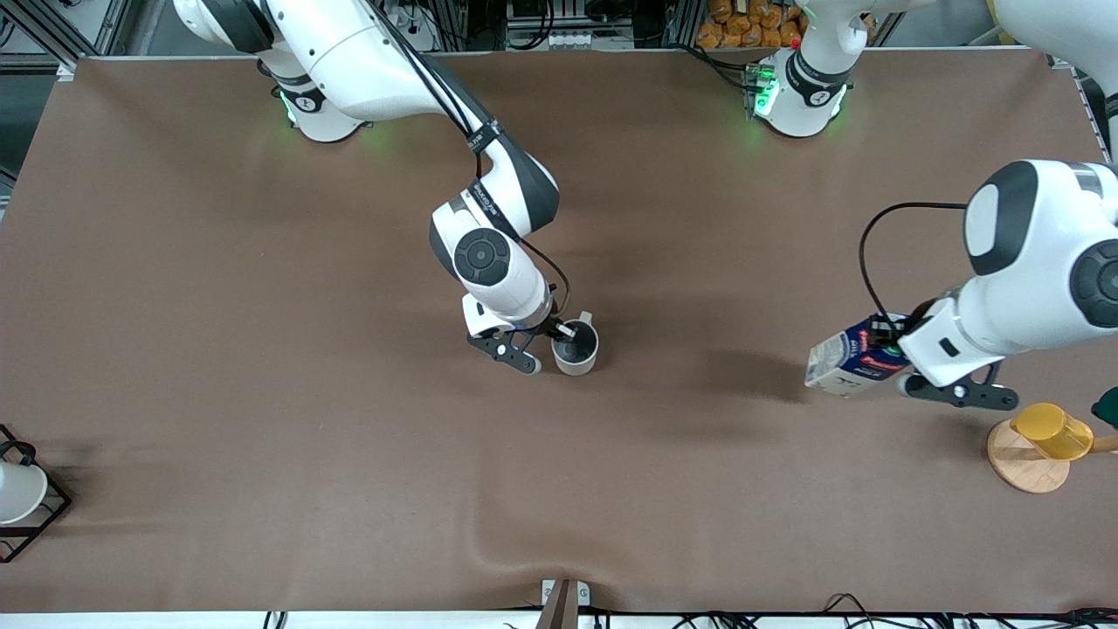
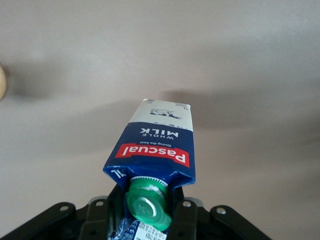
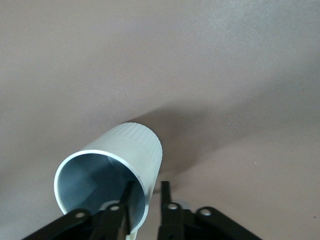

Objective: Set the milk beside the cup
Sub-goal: 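Lift the milk carton with the left gripper while the right gripper releases the mug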

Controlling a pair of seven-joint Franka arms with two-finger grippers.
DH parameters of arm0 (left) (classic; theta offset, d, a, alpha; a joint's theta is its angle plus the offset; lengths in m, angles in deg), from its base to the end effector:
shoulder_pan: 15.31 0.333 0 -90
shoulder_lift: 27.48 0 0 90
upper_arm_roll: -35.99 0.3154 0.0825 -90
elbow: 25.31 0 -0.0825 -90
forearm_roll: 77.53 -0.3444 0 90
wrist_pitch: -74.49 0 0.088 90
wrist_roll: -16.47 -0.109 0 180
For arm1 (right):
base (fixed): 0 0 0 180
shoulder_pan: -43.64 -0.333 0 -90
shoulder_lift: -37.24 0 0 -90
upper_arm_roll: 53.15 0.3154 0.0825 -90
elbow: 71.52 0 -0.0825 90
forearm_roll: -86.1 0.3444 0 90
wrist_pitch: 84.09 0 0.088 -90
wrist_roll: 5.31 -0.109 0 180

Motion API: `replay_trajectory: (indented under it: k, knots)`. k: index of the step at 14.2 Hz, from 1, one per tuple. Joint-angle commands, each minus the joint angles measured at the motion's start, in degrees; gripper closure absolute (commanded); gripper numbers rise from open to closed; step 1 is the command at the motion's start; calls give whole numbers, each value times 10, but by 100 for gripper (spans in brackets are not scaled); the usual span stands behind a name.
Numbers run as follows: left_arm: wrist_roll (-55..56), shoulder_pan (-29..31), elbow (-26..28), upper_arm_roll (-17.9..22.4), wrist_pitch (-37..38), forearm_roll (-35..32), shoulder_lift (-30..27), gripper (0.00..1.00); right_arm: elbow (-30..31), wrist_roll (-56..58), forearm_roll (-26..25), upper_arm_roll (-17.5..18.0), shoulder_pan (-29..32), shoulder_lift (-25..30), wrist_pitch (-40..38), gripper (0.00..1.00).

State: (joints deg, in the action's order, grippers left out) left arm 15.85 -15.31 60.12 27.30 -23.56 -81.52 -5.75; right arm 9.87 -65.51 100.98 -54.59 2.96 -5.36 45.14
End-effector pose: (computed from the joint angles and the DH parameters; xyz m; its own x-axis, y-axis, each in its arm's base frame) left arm 0.6118 -0.0733 0.4532 0.9737 -0.1677 -0.1541 -0.1711 -0.9852 -0.0090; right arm 0.5381 0.4540 0.2855 0.8685 -0.4776 -0.1324 -0.4944 -0.8536 -0.1642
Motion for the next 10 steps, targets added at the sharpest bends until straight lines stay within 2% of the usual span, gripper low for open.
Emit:
replay_trajectory:
  k: [1,2,6,8,10]
  knots:
    - [33,4,1,-21,28,11,-13,64,-17,-11,-6,-9,-15,-15,9,25]
    - [53,3,1,-33,32,11,-13,64,-19,-9,-4,-9,-14,-14,8,1]
    - [161,0,1,-93,33,9,-13,64,-21,-5,2,-8,-5,7,-4,0]
    - [189,-3,1,-120,34,7,-9,64,-21,-1,2,-10,11,28,-44,0]
    - [208,-10,5,-126,34,7,-8,64,-21,12,2,-9,50,63,-104,0]
